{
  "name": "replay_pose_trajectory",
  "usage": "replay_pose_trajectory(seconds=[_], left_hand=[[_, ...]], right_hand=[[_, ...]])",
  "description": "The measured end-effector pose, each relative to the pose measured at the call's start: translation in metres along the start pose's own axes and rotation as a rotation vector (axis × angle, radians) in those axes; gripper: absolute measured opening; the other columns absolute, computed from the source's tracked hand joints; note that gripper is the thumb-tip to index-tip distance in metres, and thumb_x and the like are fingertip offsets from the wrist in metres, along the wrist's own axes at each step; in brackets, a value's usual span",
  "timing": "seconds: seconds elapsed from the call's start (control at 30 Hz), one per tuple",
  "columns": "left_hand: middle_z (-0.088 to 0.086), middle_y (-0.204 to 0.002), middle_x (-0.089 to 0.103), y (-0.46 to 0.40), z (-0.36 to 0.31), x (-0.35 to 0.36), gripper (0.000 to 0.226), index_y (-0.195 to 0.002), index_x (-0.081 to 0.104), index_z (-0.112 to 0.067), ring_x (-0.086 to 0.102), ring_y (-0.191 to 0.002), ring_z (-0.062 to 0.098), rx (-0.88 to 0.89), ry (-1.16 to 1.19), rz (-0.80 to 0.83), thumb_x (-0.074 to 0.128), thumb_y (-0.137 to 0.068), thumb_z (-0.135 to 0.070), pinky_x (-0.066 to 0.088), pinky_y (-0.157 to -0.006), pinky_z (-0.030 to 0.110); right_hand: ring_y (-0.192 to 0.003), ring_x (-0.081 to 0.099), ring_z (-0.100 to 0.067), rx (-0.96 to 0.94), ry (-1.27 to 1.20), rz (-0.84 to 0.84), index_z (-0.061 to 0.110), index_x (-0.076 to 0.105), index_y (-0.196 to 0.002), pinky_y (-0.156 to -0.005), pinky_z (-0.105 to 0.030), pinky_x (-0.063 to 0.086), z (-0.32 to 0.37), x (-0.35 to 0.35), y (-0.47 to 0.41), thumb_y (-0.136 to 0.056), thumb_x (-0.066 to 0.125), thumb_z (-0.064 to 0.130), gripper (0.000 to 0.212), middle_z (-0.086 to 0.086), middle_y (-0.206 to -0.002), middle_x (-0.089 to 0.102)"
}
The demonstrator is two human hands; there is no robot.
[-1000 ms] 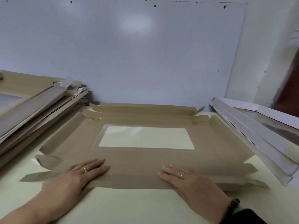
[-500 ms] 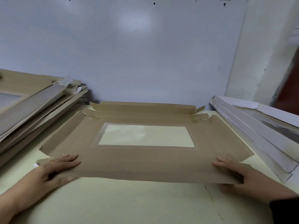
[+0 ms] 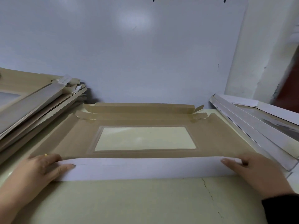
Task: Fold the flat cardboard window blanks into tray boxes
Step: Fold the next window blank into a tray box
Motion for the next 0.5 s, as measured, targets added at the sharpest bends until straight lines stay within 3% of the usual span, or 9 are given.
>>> replay_pose_trajectory(seconds=[0.13,0.23,0.3,0.37,0.4,0.43,0.47,0.5], left_hand=[[-0.015,-0.046,0.044,-0.002,-0.031,-0.01,0.033,-0.071,0.047,-0.041,0.047,-0.048,0.001,0.063,-0.151,-0.061,0.038,-0.072,-0.073,0.031,-0.05,0.02],[-0.015,-0.061,0.047,0.0,-0.044,-0.012,0.034,-0.076,0.058,-0.036,0.052,-0.059,0.017,0.089,-0.234,-0.052,0.041,-0.071,-0.065,0.032,-0.058,0.029],[-0.01,-0.069,0.048,0.002,-0.057,-0.013,0.023,-0.088,0.059,-0.037,0.05,-0.061,0.021,0.097,-0.269,-0.081,0.054,-0.072,-0.053,0.034,-0.06,0.033],[0.0,-0.08,0.06,0.004,-0.08,-0.011,0.022,-0.097,0.063,-0.033,0.058,-0.067,0.028,0.115,-0.244,-0.102,0.063,-0.076,-0.038,0.041,-0.06,0.038],[0.005,-0.091,0.065,0.005,-0.094,-0.009,0.026,-0.101,0.067,-0.028,0.063,-0.077,0.032,0.133,-0.196,-0.066,0.054,-0.082,-0.04,0.044,-0.062,0.041],[0.007,-0.105,0.066,0.006,-0.109,-0.006,0.045,-0.108,0.068,-0.024,0.064,-0.092,0.033,0.139,-0.13,0.031,0.037,-0.089,-0.051,0.047,-0.07,0.043],[0.004,-0.124,0.06,0.006,-0.124,-0.001,0.068,-0.12,0.063,-0.026,0.057,-0.112,0.029,0.165,-0.068,0.134,0.015,-0.089,-0.063,0.046,-0.083,0.043],[-0.005,-0.142,0.042,0.005,-0.139,0.007,0.086,-0.134,0.046,-0.032,0.039,-0.132,0.02,0.216,-0.034,0.173,-0.006,-0.08,-0.073,0.035,-0.101,0.039]], right_hand=[[-0.073,0.043,-0.012,0.007,0.467,-0.062,0.028,0.031,-0.056,-0.067,-0.027,0.025,0.012,0.0,0.001,-0.08,0.035,0.072,0.05,0.011,-0.065,0.04],[-0.092,0.049,-0.009,0.084,0.5,-0.014,0.037,0.044,-0.071,-0.085,-0.027,0.028,0.014,0.001,0.001,-0.075,0.037,0.076,0.041,0.015,-0.084,0.056],[-0.107,0.046,-0.01,0.101,0.49,-0.006,0.042,0.051,-0.087,-0.103,-0.035,0.018,0.014,0.003,0.003,-0.073,0.042,0.075,0.037,0.017,-0.101,0.059],[-0.12,0.04,-0.011,0.055,0.506,-0.012,0.044,0.049,-0.105,-0.106,-0.042,0.005,0.02,0.003,0.003,-0.075,0.047,0.069,0.039,0.018,-0.118,0.056],[-0.127,0.037,-0.013,-0.007,0.516,-0.007,0.043,0.047,-0.114,-0.107,-0.045,0.002,0.027,0.004,0.003,-0.076,0.053,0.062,0.043,0.016,-0.126,0.053],[-0.13,0.038,-0.018,-0.096,0.527,0.017,0.037,0.048,-0.121,-0.107,-0.048,0.004,0.038,0.007,0.004,-0.075,0.062,0.052,0.05,0.011,-0.132,0.051],[-0.128,0.044,-0.025,-0.211,0.511,0.022,0.028,0.055,-0.121,-0.106,-0.052,0.011,0.049,0.013,0.005,-0.069,0.073,0.038,0.056,0.005,-0.132,0.054],[-0.119,0.054,-0.03,-0.356,0.429,-0.053,0.02,0.064,-0.114,-0.103,-0.052,0.022,0.063,0.019,0.008,-0.06,0.08,0.023,0.056,-0.001,-0.124,0.061]])
Point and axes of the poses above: each hand's wrist, its own y-axis away from the middle knuckle, its own x-axis out of the palm, z = x × y, the point moved 2 cm from there along -y, towards the middle knuckle
